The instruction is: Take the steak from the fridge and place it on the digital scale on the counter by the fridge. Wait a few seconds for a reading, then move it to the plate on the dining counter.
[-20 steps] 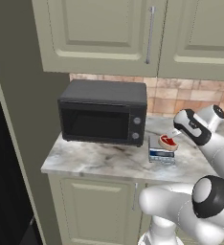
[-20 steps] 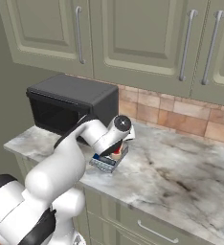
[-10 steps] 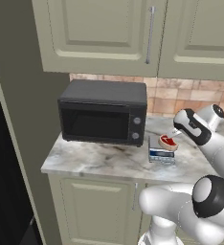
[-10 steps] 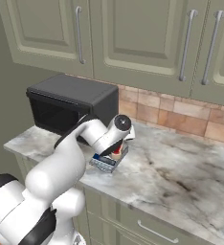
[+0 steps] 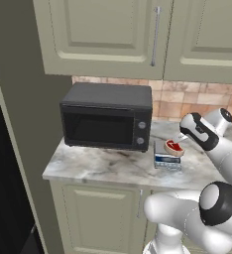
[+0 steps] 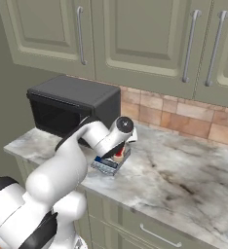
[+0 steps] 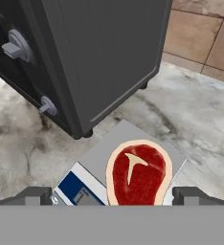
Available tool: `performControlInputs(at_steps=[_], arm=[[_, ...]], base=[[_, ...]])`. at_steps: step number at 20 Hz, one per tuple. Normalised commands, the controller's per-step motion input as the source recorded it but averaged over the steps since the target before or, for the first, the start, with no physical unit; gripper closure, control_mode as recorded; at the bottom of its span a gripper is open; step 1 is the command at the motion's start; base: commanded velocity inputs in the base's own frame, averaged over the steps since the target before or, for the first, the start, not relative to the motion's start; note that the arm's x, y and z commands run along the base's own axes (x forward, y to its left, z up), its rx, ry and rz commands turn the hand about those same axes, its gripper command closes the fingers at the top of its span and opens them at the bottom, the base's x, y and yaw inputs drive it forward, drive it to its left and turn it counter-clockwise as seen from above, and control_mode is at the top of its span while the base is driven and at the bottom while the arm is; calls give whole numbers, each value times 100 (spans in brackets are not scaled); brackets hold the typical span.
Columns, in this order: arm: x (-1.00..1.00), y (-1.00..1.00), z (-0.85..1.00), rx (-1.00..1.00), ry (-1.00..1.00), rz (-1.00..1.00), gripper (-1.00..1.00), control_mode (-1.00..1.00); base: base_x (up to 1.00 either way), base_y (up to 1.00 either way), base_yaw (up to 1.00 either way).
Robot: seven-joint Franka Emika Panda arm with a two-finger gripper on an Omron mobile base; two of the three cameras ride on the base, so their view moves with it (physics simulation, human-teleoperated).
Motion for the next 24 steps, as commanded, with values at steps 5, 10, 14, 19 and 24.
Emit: performControlInputs(at_steps=[5, 10, 14, 19, 24], arm=[[0, 0, 0, 0, 0, 0, -100, -100], [0, 0, 0, 0, 0, 0, -100, -100], [0, 0, 0, 0, 0, 0, -100, -100], [0, 0, 0, 0, 0, 0, -100, -100], [0, 0, 0, 0, 0, 0, -100, -100]], base=[[0, 0, 0], [0, 0, 0], [0, 0, 0], [0, 0, 0], [0, 0, 0]])
